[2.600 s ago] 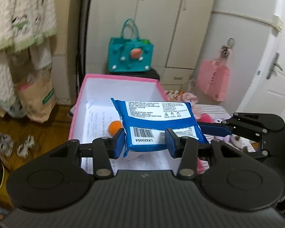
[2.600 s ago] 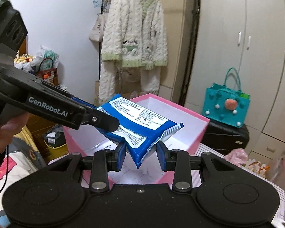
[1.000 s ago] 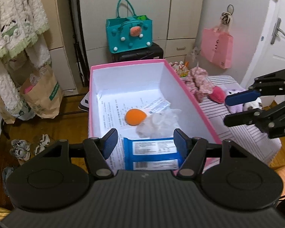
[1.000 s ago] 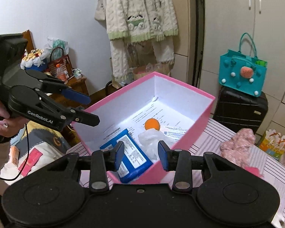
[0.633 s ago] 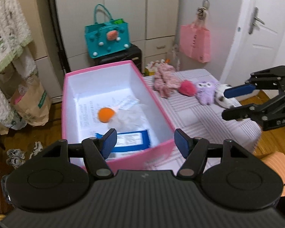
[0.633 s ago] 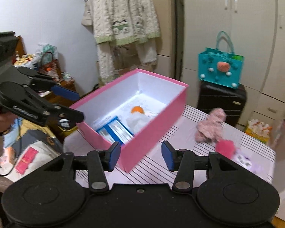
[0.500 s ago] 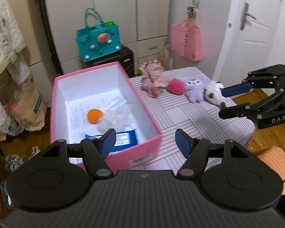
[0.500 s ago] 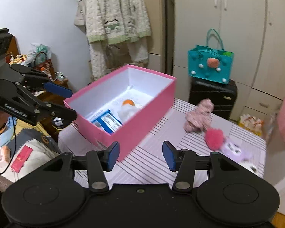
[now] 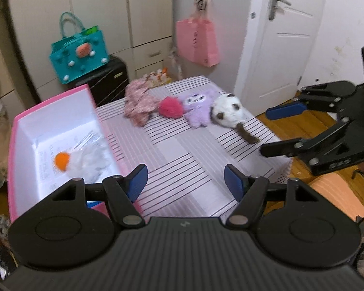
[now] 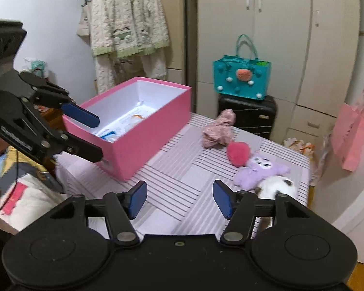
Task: Organize soft objects
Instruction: 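Move the left tool to the white-and-brown plush toy and close on it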
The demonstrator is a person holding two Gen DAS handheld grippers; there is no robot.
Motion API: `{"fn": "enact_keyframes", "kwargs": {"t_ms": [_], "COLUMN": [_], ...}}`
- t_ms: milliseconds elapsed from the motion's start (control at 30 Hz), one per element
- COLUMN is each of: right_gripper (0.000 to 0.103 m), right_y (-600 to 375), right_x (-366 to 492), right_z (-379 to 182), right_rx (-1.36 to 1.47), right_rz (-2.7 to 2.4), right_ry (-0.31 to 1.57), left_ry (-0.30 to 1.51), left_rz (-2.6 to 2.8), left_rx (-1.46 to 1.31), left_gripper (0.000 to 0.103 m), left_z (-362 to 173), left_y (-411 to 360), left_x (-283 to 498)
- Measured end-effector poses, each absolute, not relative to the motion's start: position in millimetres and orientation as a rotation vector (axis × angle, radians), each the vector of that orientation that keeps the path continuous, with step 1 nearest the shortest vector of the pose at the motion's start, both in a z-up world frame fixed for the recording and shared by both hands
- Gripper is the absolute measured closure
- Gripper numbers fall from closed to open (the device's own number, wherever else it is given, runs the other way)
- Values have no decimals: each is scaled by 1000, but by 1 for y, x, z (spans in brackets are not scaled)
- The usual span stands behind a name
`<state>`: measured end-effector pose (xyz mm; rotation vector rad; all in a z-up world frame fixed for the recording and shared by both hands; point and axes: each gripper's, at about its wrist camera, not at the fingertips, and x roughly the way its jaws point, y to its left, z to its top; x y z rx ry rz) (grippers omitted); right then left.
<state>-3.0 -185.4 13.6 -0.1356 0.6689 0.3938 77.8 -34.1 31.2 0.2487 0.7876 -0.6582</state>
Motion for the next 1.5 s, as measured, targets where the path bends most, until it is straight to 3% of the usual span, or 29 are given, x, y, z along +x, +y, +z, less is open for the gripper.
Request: {"fn": "enact_keyframes", "kwargs": {"t_ms": [267, 1233, 1300, 1400, 1500], "right_gripper": [34, 29, 27, 17, 17], "right_y": [-211, -287, -288, -290, -289], "right_x": [7, 81, 89, 98, 102], "right_z": [-18, -128, -132, -138, -141], "right_rx": [-169, -222, -240, -263, -323], "right_rz": [319, 218, 228, 258, 301], "right_ry": [646, 534, 553, 566, 564], "left_ry": [769, 794, 803, 833, 804], "left_rz": [-699, -797, -790, -792, -784], "left_rx": [259, 38, 11, -38, -80], "left_gripper": [34, 36, 36, 37, 37], "left_z": [27, -76, -84, -95, -102], "left_y": [-74, -199, -204, -211, -216], "left_x": [87, 169, 176, 185, 188]}}
